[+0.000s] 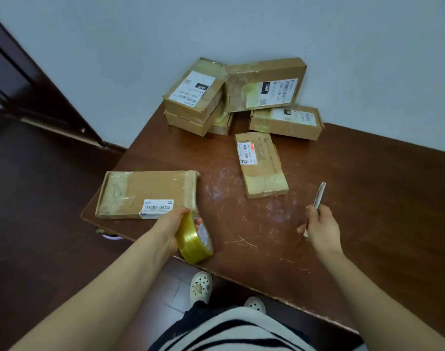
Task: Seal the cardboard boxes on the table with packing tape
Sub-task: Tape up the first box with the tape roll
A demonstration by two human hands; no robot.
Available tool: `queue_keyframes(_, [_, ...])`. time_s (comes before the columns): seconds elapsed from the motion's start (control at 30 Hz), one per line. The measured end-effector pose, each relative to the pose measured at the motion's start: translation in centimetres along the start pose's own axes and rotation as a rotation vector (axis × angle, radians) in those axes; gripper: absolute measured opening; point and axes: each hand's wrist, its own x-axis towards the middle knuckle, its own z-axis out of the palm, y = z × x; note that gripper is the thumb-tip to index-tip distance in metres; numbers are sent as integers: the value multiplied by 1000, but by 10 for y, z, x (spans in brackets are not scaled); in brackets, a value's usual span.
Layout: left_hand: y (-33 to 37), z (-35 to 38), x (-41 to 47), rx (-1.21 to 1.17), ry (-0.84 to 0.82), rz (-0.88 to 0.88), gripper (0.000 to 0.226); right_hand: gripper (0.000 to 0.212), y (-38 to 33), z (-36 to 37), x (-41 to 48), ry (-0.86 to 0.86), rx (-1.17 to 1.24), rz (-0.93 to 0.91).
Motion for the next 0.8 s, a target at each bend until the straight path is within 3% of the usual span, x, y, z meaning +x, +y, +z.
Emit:
queue_keyframes(0.13, [-2,-2,3,-14,-37,8,24,29,-34,25,-13,-249,468,145])
queue_keyframes(0.3, [-1,-3,8,-109,-44,24,33,26,-62,42,-24,-689,770,196])
queue_keyframes(0.43, [-2,-4,9,-125,-43,29,31,17,-76,54,-31,-727,634,91])
queue_keyframes(0.6, [-2,-5,9,-132,-37,53,21,35,-104,83,-29,-681,316,-27])
queue_keyframes(0.73, [-2,-4,8,-151,-49,69,20,39,-130,131,-24,-678,-87,-291])
queue_keyframes(0.8, [-2,-4,9,-155,-62,69,22,31,-138,153,-21,-719,-256,-415])
